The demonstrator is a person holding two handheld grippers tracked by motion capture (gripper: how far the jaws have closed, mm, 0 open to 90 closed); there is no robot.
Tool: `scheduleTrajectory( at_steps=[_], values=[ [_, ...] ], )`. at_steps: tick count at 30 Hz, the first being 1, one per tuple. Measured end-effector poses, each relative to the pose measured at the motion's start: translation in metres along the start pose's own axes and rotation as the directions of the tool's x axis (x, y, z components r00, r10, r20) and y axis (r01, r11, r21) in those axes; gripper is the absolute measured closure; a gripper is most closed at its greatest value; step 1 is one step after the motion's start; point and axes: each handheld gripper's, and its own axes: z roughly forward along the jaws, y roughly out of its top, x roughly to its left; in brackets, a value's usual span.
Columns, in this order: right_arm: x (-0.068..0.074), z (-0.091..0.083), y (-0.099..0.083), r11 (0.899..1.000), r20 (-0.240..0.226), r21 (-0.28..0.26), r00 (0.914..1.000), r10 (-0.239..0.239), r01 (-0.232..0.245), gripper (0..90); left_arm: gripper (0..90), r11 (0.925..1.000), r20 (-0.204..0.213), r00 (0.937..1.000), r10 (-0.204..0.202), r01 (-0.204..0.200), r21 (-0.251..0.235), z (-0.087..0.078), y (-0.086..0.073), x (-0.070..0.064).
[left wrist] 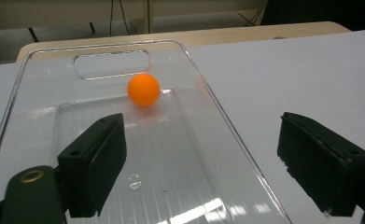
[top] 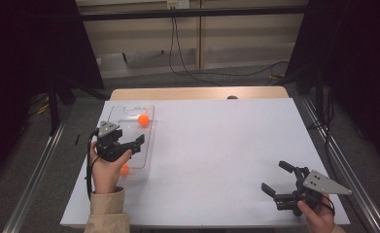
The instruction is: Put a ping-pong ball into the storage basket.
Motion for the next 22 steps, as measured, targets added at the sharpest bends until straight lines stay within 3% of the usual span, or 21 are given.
scheduleTrajectory(
  at_steps=[8, 12, 15, 19, 22],
  values=[
    [0.0, -0.001, 0.0, 1.0, 0.004, 0.002, 1.0, -0.002, 0.002, 1.1, 11.0, 0.9972, 0.052, 0.9986, -0.011, 0.015, -0.073, -0.016, -0.014, -0.007],
    [0.0, -0.002, 0.0, 1.0, 0.005, 0.001, 1.0, -0.002, 0.002, 1.1, 9.5, 0.9916, 0.065, 0.9978, 0.016, -0.008, -0.129, -0.026, -0.02, -0.016],
    [0.0, -0.002, 0.0, 1.0, 0.005, 0.003, 1.0, -0.001, 0.001, 1.0, 7.6, 0.9897, 0.093, 0.9955, 0.016, -0.003, -0.143, -0.031, -0.028, -0.023],
    [0.0, -0.002, -0.001, 1.0, 0.008, 0.004, 1.0, -0.003, 0.003, 1.1, 5.6, 0.9845, 0.091, 0.995, 0.041, -0.025, -0.173, -0.037, -0.037, -0.023],
    [0.0, -0.001, -0.001, 1.0, 0.006, 0.006, 1.0, -0.003, 0.003, 1.1, 4.4, 0.9752, 0.098, 0.9948, 0.028, -0.006, -0.221, -0.039, -0.04, -0.021]
  ],
)
